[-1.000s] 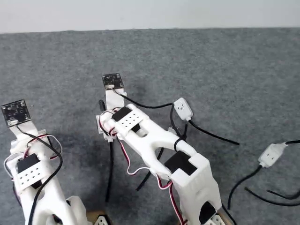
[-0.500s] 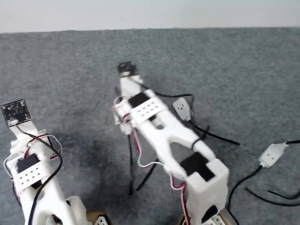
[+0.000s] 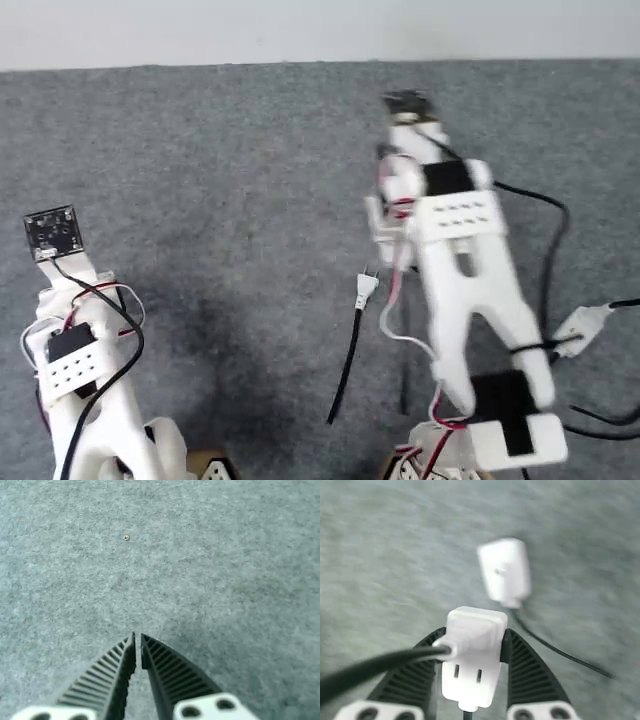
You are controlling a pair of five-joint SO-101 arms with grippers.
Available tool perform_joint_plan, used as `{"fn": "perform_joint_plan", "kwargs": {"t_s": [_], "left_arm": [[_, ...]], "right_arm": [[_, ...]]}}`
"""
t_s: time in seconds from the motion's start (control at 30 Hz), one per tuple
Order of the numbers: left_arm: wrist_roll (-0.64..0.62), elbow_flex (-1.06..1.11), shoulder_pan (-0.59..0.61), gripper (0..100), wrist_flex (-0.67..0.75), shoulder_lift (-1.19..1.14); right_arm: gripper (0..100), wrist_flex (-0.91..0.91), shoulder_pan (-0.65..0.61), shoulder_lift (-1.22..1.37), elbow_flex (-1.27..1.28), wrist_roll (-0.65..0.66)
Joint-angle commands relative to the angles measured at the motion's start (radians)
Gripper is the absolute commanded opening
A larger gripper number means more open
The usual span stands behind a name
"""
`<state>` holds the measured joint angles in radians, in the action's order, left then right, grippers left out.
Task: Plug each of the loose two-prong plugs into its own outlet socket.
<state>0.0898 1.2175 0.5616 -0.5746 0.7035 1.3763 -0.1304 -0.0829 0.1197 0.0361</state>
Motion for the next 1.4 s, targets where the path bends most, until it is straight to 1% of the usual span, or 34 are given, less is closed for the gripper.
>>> {"fn": "perform_joint_plan", "kwargs": {"t_s": [0.0, 0.13, 0.23, 0.33, 0.4, 0.53, 0.6, 0.67, 0.73, 0.9, 1.03, 1.07, 1.13, 1.2, 1.23, 1.37], "left_arm": [[-0.002, -0.008, -0.009, 1, 0.029, 0.014], [-0.002, -0.008, -0.009, 1, 0.029, 0.014], [-0.002, -0.008, -0.009, 1, 0.029, 0.014], [-0.002, -0.008, -0.009, 1, 0.029, 0.014], [-0.002, -0.008, -0.009, 1, 0.029, 0.014], [-0.002, -0.008, -0.011, 2, 0.029, 0.014], [-0.002, -0.008, -0.011, 2, 0.029, 0.014], [-0.002, -0.008, -0.011, 2, 0.029, 0.014], [-0.002, -0.008, -0.011, 2, 0.029, 0.014], [-0.002, -0.008, -0.011, 2, 0.029, 0.014], [-0.002, -0.008, -0.011, 2, 0.029, 0.014], [-0.002, -0.008, -0.011, 2, 0.029, 0.014], [-0.002, -0.008, -0.011, 2, 0.029, 0.014], [-0.002, -0.008, -0.011, 2, 0.029, 0.014], [-0.002, -0.008, -0.011, 2, 0.029, 0.014], [0.0, -0.001, -0.011, 2, 0.029, 0.014]], "right_arm": [[0.8, -0.042, 0.196, -0.094, 0.075, 0.123], [0.8, -0.14, 0.42, -0.104, 0.184, 0.233], [0.8, -0.245, 0.549, -0.104, 0.267, 0.288], [1.3, -0.326, 0.618, -0.104, 0.319, 0.322], [5.8, -0.32, 0.628, -0.104, 0.33, 0.356], [23.2, -0.263, 0.602, -0.111, 0.327, 0.359], [27.4, -0.249, 0.572, -0.114, 0.318, 0.359], [26.2, -0.214, 0.532, -0.114, 0.285, 0.331], [22.6, -0.168, 0.501, -0.113, 0.239, 0.287], [15.1, -0.039, 0.435, -0.105, 0.103, 0.261], [8.8, -0.03, 0.337, -0.104, 0.072, 0.15], [6.1, -0.054, 0.3, -0.102, 0.077, 0.144], [0.7, -0.133, 0.237, -0.099, 0.107, 0.181], [1.6, -0.24, 0.196, -0.071, 0.14, 0.206], [1.7, -0.3, 0.185, -0.042, 0.15, 0.198], [1.7, -0.524, 0.157, 0.147, 0.118, 0.124]]}}
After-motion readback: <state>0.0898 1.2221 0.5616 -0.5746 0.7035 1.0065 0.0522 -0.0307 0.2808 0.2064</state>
